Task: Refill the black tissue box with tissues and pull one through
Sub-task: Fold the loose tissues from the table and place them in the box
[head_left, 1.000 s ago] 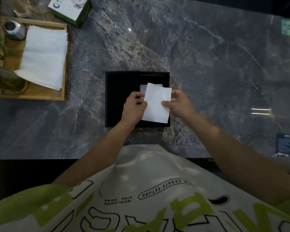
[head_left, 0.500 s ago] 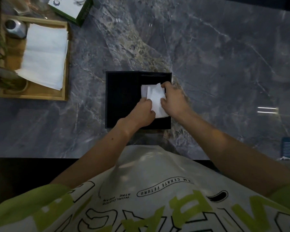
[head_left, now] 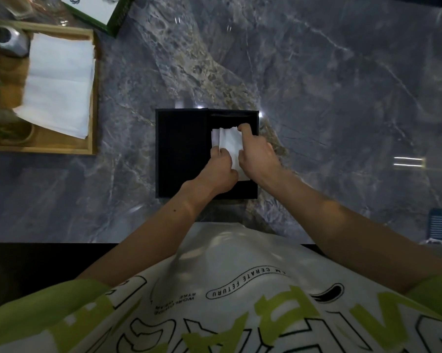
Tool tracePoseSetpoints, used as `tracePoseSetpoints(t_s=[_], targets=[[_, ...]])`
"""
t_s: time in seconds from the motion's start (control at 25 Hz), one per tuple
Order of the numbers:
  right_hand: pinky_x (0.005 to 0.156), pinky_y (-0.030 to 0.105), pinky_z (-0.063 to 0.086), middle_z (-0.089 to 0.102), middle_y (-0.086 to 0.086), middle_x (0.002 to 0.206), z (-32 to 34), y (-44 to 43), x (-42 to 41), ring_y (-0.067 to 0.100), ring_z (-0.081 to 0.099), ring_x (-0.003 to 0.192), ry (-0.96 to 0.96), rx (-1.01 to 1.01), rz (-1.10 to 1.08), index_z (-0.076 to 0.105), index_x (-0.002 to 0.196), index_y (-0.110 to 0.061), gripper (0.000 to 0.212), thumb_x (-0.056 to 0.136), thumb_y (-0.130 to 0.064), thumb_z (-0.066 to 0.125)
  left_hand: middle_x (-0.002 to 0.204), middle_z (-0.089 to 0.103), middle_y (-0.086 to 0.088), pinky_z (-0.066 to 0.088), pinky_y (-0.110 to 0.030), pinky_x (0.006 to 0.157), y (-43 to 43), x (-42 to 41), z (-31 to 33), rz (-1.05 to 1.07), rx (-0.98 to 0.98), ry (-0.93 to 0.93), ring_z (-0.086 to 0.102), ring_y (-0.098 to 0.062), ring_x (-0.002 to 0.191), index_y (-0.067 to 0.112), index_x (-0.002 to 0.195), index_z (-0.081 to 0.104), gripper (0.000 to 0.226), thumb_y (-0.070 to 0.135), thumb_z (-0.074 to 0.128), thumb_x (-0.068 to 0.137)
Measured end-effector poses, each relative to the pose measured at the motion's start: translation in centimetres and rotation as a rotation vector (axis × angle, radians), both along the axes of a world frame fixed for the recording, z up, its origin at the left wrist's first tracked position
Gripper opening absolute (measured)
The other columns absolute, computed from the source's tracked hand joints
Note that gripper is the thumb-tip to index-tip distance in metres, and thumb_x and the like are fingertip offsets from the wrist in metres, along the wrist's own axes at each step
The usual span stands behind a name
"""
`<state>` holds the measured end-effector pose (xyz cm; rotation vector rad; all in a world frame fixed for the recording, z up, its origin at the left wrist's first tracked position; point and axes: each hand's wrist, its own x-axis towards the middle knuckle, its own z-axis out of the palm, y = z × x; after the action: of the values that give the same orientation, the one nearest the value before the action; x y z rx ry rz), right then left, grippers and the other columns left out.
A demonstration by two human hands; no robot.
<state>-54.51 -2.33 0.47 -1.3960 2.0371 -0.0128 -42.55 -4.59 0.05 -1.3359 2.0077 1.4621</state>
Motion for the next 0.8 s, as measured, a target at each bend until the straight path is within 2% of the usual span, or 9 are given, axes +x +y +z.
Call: tracePoseSetpoints(t_s=[0.08, 0.2, 0.36, 0.48, 0.56, 0.68, 0.8], targets=[[0.057, 0.039, 0.05, 0.053, 0.011, 0.082, -0.1, -0.4, 0.0, 0.032, 0.059, 0.072, 0.018, 0.009, 0.013, 0.032, 0.135, -0.011, 0.054, 0.085, 0.003, 0.048, 0.15, 0.018, -0.022, 0.037, -0.021, 0.084, -0.1, -0.2, -0.1, -0.003, 0.028, -0.017, 0.049, -0.029, 0.113, -0.01, 0.137, 0.03, 0.048, 0.007, 0.046, 0.094], [0.056, 0.034, 0.041, 0.051, 0.011, 0.084, -0.1, -0.9, 0.1, 0.028, 0.054, 0.072, 0.031, 0.056, 0.032, 0.027, 0.141, -0.008, 0.061, 0.085, 0.003, 0.05, 0.149, 0.02, -0.022, 0.037, -0.022, 0.084, -0.4, -0.3, -0.5, -0.009, 0.048, -0.05, 0.049, -0.03, 0.113, -0.01, 0.135, 0.03, 0.048, 0.009, 0.047, 0.094], [0.06, 0.034, 0.041, 0.057, 0.018, 0.101, -0.2, -1.1, 0.1, 0.028, 0.056, 0.079, -0.022, 0.085, 0.054, 0.028, 0.141, -0.005, 0.061, 0.085, 0.001, 0.052, 0.143, 0.027, -0.026, 0.042, -0.03, 0.091, -0.3, -0.2, -0.9, -0.034, 0.061, -0.078, 0.049, -0.033, 0.114, -0.011, 0.134, 0.032, 0.048, 0.011, 0.048, 0.094], [0.081, 0.04, 0.05, 0.049, 0.024, 0.124, -0.3, -1.0, 0.2, 0.036, 0.055, 0.108, -0.06, 0.13, 0.055, 0.029, 0.141, -0.004, 0.06, 0.087, -0.004, 0.054, 0.143, 0.029, -0.027, 0.043, -0.032, 0.092, -0.3, -0.5, -0.7, -0.022, 0.033, -0.095, 0.049, -0.035, 0.116, -0.011, 0.135, 0.03, 0.051, 0.014, 0.048, 0.095], [0.093, 0.041, 0.047, 0.039, 0.024, 0.137, -0.4, -0.7, 0.3, 0.036, 0.048, 0.119, -0.06, 0.165, 0.068, 0.027, 0.143, -0.003, 0.062, 0.088, -0.008, 0.055, 0.15, 0.021, -0.028, 0.04, -0.036, 0.101, -0.1, -0.6, -0.2, -0.03, 0.006, -0.107, 0.043, -0.037, 0.127, -0.009, 0.141, 0.025, 0.057, 0.017, 0.049, 0.096], [0.095, 0.041, 0.047, 0.027, 0.021, 0.148, -0.3, -0.2, 0.4, 0.037, 0.044, 0.124, -0.033, 0.112, 0.097, 0.034, 0.136, 0.001, 0.054, 0.087, -0.006, 0.054, 0.157, 0.009, -0.025, 0.028, -0.041, 0.112, 0.1, -0.5, 0.8, -0.022, -0.016, -0.105, 0.029, -0.036, 0.141, -0.005, 0.147, 0.019, 0.061, 0.016, 0.047, 0.097], [0.108, 0.042, 0.038, 0.008, 0.021, 0.16, 0.2, 0.4, 0.4, 0.035, 0.027, 0.142, 0.046, 0.114, 0.191, 0.033, 0.14, 0.005, 0.053, 0.091, -0.004, 0.051, 0.158, 0.008, -0.023, 0.023, -0.041, 0.115, 0.3, -0.1, 0.9, -0.067, -0.045, -0.1, 0.024, -0.035, 0.144, -0.006, 0.147, 0.022, 0.057, 0.015, 0.044, 0.098]])
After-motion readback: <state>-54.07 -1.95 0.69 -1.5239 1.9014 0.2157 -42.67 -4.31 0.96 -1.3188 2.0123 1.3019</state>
